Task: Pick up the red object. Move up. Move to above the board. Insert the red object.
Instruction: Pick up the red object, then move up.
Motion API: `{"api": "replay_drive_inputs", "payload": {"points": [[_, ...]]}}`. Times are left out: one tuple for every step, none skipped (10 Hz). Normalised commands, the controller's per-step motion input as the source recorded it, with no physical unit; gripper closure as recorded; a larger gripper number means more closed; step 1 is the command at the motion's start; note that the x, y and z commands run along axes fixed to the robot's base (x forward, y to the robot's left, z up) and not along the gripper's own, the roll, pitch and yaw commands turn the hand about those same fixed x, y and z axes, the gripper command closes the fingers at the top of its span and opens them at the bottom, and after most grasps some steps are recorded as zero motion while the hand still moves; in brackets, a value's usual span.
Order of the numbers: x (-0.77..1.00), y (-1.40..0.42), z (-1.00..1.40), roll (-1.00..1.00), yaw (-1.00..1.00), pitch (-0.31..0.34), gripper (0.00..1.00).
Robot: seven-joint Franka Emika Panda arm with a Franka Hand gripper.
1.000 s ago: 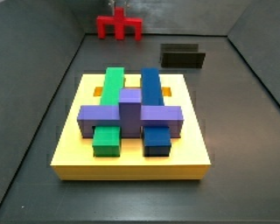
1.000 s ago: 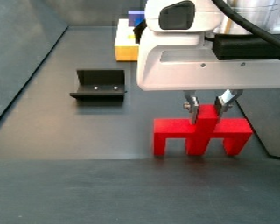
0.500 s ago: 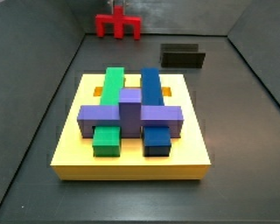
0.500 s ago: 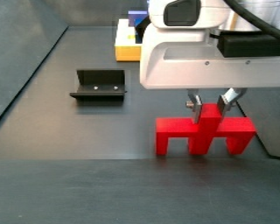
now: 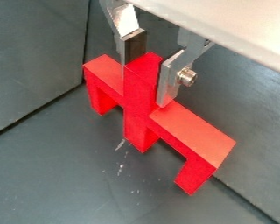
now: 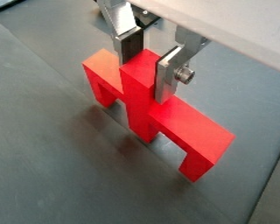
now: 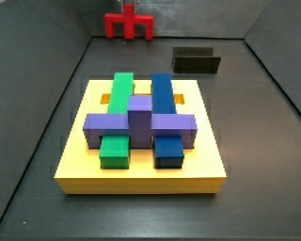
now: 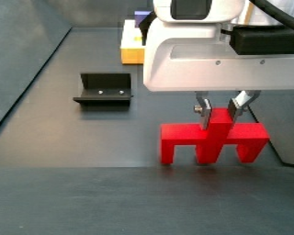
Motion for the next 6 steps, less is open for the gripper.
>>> {"api": "replay_drive_inputs", "payload": {"points": [[0.00,0.00,0.00,0.00,0.00,0.000,1.00],[0.00,0.00,0.00,0.00,0.00,0.000,1.00],[0.00,0.00,0.83,0.00,0.00,0.000,1.00],[-0.01,0.03,0.84,0.00,0.00,0.001,1.00],[-0.06,0.02,0.61,0.02,-0.02,0.044,1.00],[-0.02,0.00,0.31,0.06,-0.01,0.039,1.00]]}}
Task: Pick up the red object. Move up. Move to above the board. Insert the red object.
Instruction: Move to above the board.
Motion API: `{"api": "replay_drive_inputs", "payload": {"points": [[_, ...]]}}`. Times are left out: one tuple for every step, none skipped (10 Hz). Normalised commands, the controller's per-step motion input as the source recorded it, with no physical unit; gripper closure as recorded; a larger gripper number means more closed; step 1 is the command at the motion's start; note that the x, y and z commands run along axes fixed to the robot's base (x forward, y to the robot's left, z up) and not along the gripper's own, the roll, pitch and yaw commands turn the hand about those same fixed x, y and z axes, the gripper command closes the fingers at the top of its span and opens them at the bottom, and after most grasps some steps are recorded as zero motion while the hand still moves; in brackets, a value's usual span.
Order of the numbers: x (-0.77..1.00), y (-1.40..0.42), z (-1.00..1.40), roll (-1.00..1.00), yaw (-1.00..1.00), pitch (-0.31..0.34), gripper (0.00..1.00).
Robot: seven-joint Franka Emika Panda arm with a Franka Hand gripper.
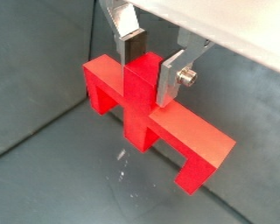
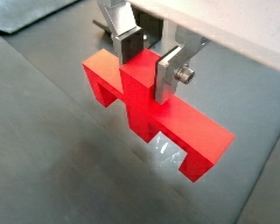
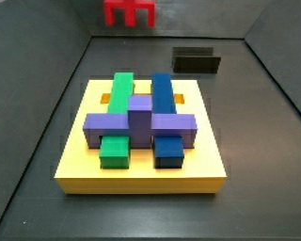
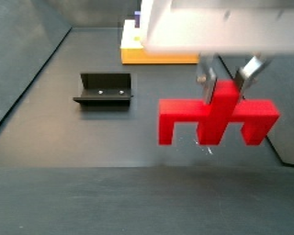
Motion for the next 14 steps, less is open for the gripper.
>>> {"api": "replay_drive_inputs", "payload": {"points": [[0.00,0.00,1.40,0.00,0.00,0.000,1.00],[0.00,0.00,1.40,-0.03,0.00,-0.009,1.00],[-0.07,-0.02,1.40,-0.01,0.00,0.032,1.00],[-0.01,-0.01,0.99,0.00,0.01,0.030,1.00],[0.04,0.02,0.61,-0.01,0.00,0.066,1.00],[0.05,0.01,0.38,-0.01,0.00,0.095,1.00],[0.03,0.00,0.25,0.00,0.00,0.085,1.00],[0.17,-1.40,0.13,-0.14,0.01,0.209,1.00],[0.17,-1.40,0.12,-0.07,0.02,0.165,1.00],[0.16,-1.40,0.12,-0.04,0.01,0.102,1.00],[0.16,-1.40,0.12,-0.05,0.01,0.059,1.00],[0.16,-1.40,0.12,-0.02,0.00,0.032,1.00],[0.16,-1.40,0.12,-0.01,0.01,0.028,1.00],[0.16,-1.40,0.12,-0.01,0.01,0.023,1.00]]}}
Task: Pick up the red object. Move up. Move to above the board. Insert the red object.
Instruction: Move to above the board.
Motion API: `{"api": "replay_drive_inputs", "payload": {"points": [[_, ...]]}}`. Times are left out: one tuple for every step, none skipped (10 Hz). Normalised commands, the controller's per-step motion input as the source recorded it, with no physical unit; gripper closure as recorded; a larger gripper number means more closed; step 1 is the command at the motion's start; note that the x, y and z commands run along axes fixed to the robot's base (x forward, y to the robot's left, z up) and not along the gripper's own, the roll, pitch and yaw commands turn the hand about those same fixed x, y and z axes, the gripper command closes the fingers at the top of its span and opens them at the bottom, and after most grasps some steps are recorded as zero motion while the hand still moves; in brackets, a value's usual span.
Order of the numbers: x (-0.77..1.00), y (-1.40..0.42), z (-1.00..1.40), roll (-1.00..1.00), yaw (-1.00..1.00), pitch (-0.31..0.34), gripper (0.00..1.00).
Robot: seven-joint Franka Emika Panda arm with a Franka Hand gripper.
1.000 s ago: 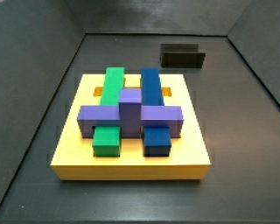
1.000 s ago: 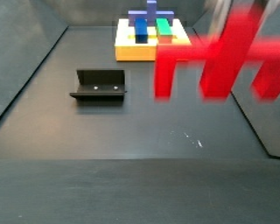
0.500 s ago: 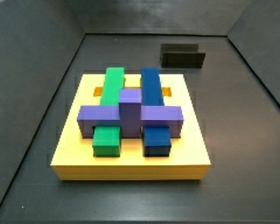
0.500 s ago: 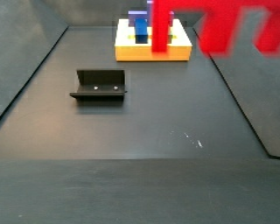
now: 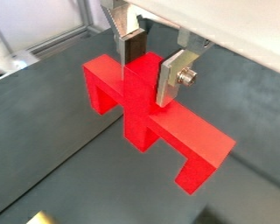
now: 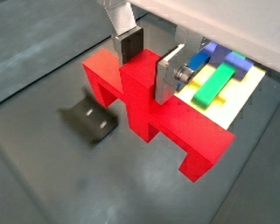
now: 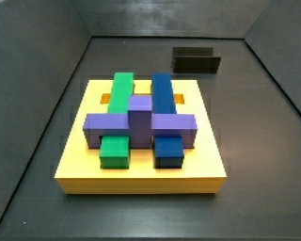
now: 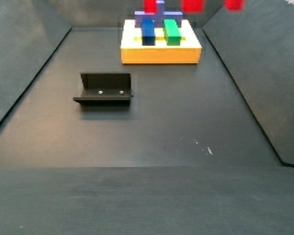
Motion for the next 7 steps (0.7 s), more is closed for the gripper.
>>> {"api": "replay_drive_inputs", "payload": {"points": [[0.16,-1.40,0.13,-0.01,0.01,0.028,1.00],[0.16,-1.40,0.13,0.00,0.01,0.039,1.00],[0.17,-1.40,0.14,0.00,0.01,0.066,1.00],[0.19,-1.40,0.14,0.00,0.01,0.092,1.00],[0.22,-1.40,0.15,0.00,0.01,0.127,1.00],[0.25,-1.40,0.15,0.01,0.01,0.151,1.00],[0.29,-1.40,0.17,0.01,0.01,0.169,1.00]]}}
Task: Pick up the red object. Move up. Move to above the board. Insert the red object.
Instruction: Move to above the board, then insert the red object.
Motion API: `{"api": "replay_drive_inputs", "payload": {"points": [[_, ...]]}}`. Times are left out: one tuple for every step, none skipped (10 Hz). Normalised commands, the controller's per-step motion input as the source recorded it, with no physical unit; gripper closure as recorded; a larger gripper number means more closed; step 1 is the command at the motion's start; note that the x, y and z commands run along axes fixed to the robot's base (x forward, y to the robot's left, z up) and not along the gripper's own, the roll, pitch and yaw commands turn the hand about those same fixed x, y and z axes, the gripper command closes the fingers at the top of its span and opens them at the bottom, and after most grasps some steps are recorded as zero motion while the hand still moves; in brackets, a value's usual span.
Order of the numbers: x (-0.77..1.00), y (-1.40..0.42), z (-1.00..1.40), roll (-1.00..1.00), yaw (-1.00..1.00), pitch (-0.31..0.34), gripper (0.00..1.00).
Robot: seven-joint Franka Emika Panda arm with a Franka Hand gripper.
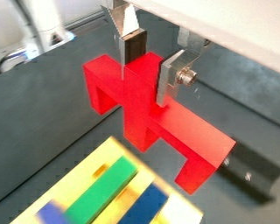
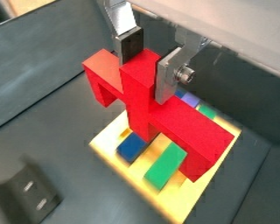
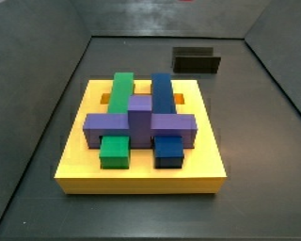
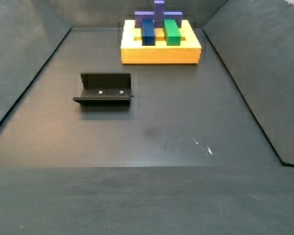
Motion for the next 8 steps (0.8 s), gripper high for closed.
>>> {"api": "replay_drive_inputs", "payload": {"points": [[0.19,-0.75,0.10,0.01,0.01,0.173,1.00],[0.13,-0.37,0.06,0.02,0.01,0.163,1.00],[0.09,-0.20,0.04,0.01,0.01,0.118,1.00],[-0.04,0.00,-0.11,0.00,0.00,0.000,1.00],[0.00,0.12,-0.59,0.08,0.00,-0.017,1.00],[-0.11,0.24,-0.86,0.26,-0.01,-0.011,1.00],[-0.15,0.33,-0.72,0.33,0.00,-0.014,1.00],[-0.24,0.27,-0.62,0.39,0.00,-0.013,1.00]]}}
